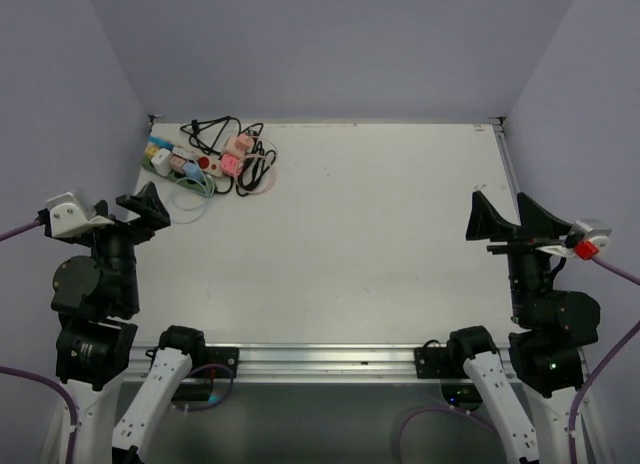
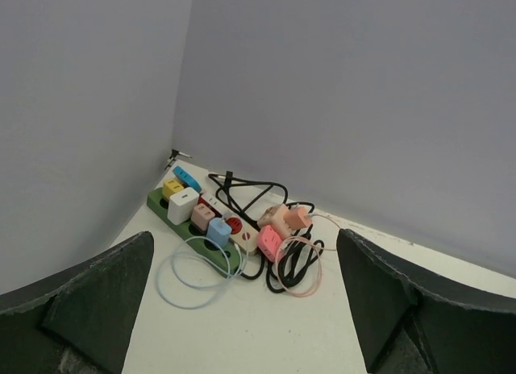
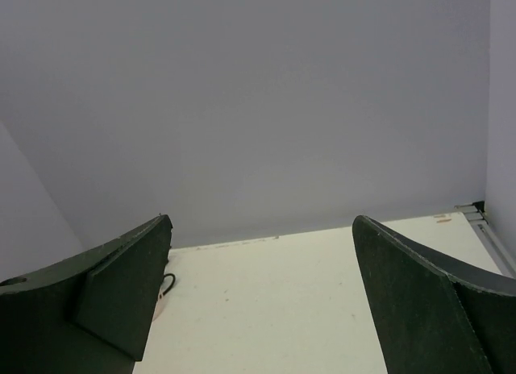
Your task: Pull the plug off the socket
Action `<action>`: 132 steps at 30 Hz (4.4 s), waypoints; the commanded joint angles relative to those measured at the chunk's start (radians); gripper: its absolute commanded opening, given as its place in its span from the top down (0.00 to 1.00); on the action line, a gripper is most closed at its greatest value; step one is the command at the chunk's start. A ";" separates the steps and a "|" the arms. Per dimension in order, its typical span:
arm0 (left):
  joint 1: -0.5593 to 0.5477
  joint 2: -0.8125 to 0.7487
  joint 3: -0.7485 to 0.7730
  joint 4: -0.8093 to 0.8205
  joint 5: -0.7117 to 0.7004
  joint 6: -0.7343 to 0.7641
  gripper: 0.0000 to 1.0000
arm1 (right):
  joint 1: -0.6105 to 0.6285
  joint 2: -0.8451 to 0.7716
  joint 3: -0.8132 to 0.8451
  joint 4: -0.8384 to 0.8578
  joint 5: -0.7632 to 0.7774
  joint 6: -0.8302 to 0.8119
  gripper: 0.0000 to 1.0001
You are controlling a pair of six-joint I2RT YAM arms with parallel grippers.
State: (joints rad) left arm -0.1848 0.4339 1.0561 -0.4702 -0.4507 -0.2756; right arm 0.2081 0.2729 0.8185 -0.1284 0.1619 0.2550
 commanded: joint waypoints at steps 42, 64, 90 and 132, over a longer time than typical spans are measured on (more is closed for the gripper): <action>0.183 1.591 0.752 0.266 0.572 -0.206 0.09 | 0.027 0.635 -0.032 0.098 -0.631 0.176 0.01; 0.235 1.915 0.854 0.312 0.688 -0.197 0.29 | 0.034 0.713 -0.016 0.027 -0.757 0.138 0.01; 0.096 1.599 0.390 0.352 0.647 -0.232 0.20 | 0.042 0.703 -0.022 0.020 -0.748 0.135 0.01; 0.047 1.287 0.518 0.381 0.682 -0.142 1.00 | 0.045 0.670 -0.019 0.012 -0.728 0.121 0.01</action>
State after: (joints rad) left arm -0.1211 1.7981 1.5013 -0.1223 0.2424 -0.4480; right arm 0.2489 0.9653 0.7597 -0.1154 -0.5678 0.3912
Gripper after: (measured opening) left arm 0.748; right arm 0.987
